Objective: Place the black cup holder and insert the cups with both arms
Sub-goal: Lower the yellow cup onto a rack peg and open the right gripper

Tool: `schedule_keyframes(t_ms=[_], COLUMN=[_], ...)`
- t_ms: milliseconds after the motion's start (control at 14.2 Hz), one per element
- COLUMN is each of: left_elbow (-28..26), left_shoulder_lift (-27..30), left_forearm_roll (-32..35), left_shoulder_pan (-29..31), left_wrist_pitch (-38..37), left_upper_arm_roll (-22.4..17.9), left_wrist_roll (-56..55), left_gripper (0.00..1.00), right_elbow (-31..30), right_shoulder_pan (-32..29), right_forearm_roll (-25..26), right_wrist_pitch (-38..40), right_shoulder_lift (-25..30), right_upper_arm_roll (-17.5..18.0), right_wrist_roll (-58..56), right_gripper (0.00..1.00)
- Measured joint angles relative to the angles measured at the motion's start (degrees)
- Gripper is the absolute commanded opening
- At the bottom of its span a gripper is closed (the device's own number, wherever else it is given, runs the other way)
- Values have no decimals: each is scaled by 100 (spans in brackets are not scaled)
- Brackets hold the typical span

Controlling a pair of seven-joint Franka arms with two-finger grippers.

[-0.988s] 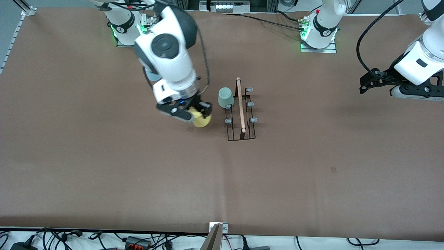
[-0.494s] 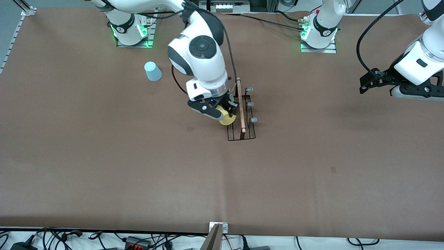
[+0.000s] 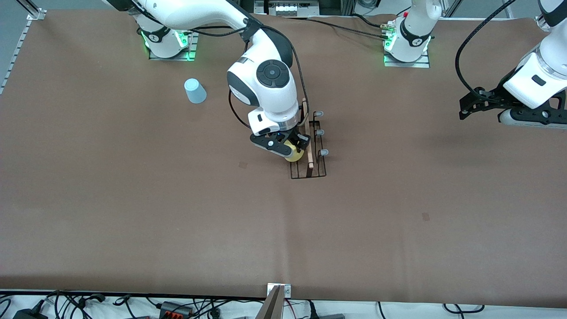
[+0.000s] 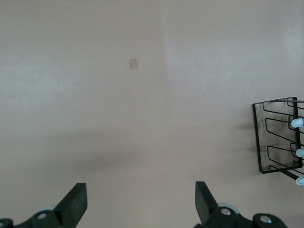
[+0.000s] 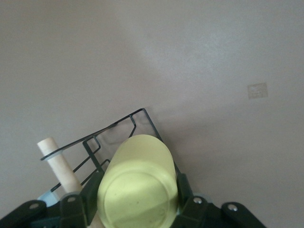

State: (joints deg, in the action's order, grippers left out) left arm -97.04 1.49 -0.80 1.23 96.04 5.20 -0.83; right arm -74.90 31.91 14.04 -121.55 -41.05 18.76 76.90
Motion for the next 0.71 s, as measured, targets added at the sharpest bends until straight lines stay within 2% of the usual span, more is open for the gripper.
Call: schedule_keyframes(t_ms=[71,141,212,564,705], left_elbow=[0,0,0,0,0], left_shoulder_lift=[0,0,0,0,0], left_forearm_roll=[0,0,0,0,0], left_shoulder_pan=[0,0,0,0,1], left_wrist_pitch=[0,0,0,0,0], left_upper_arm_roll=[0,0,0,0,0], left_wrist_roll=[0,0,0,0,0], left_gripper=[100,100,100,100,100], right_elbow=[0,0,0,83,-45], right_shoulder_pan=[6,8,8,-21,-303], right_forearm_roll=[7,8,8,8,-4], right_wrist_pitch=[-1,0,-1,-3,170], right_shoulder_lift=[-24,-38,-42,0,304], right_upper_arm_roll=[-12,-32,-57,-191,-250], right_wrist_roll=[0,0,-4,-77,-565], right_gripper=[91,93,100,100,100])
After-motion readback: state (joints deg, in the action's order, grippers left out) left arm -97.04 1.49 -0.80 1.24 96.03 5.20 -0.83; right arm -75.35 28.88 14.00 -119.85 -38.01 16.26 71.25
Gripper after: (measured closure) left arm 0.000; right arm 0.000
